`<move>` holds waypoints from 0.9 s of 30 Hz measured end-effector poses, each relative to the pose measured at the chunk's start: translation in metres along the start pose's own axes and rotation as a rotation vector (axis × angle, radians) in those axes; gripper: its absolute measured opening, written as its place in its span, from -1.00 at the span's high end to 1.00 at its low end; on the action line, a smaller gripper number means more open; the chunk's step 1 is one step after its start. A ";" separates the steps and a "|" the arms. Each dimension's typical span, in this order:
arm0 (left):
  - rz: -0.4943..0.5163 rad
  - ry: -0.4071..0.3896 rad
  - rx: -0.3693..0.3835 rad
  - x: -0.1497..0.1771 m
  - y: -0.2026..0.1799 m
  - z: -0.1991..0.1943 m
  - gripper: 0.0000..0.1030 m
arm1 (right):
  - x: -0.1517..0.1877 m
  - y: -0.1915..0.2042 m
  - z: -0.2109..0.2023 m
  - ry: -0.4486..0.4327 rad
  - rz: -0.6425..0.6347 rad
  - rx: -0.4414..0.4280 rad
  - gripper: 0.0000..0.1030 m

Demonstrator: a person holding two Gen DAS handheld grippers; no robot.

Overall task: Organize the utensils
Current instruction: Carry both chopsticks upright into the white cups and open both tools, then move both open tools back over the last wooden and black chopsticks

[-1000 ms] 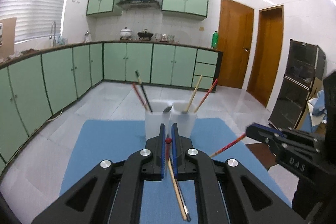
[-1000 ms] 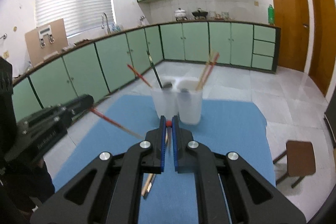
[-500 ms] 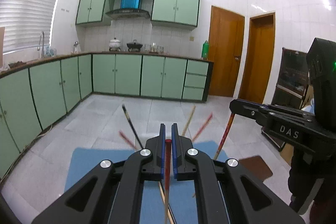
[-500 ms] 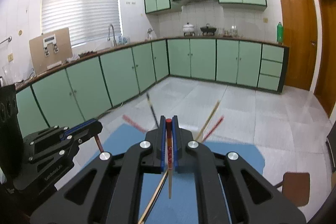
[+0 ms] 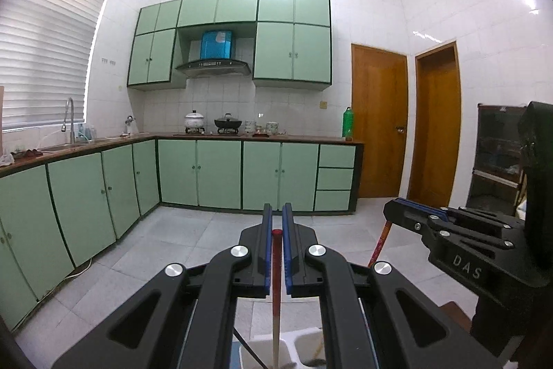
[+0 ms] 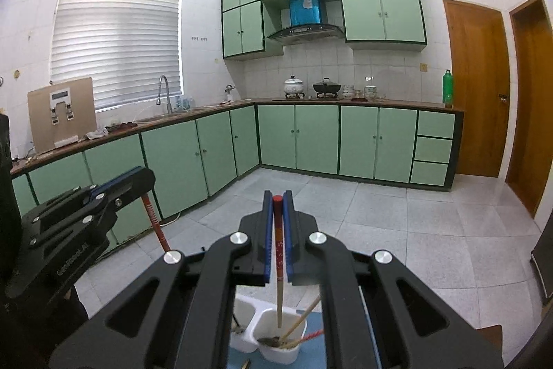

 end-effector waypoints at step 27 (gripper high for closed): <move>-0.034 0.201 0.036 0.102 -0.002 -0.004 0.13 | 0.109 -0.012 -0.023 0.101 0.008 0.091 -0.16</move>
Point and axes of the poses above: each gripper's, at about its wrist camera, not at the fingertips, and z roughly the way its jaws point, y to its left, x to its underside, the point moved 1 cm from there along z, roughly the way its jaws point, and after that the axes turned 8 degrees about z, right-handed, at the moved point
